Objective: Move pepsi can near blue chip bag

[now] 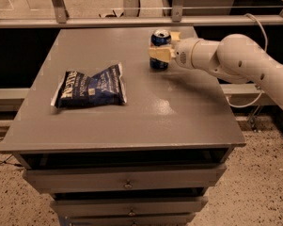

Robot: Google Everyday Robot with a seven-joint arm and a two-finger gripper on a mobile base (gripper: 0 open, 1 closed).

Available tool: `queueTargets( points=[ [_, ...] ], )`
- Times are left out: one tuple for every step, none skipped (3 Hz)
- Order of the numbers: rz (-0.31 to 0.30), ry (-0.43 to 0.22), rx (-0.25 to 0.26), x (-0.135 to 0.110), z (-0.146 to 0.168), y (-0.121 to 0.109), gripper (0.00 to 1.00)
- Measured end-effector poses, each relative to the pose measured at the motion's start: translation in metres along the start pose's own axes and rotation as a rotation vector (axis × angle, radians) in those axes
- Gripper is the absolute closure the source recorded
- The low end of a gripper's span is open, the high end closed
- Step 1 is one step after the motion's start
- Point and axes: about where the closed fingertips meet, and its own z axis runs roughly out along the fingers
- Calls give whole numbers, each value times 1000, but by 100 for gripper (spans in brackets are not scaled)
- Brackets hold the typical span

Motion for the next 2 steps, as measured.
queueTargets(
  points=[
    [0, 0, 0, 0, 0, 0, 36],
    [0, 0, 0, 0, 0, 0, 13]
  ],
)
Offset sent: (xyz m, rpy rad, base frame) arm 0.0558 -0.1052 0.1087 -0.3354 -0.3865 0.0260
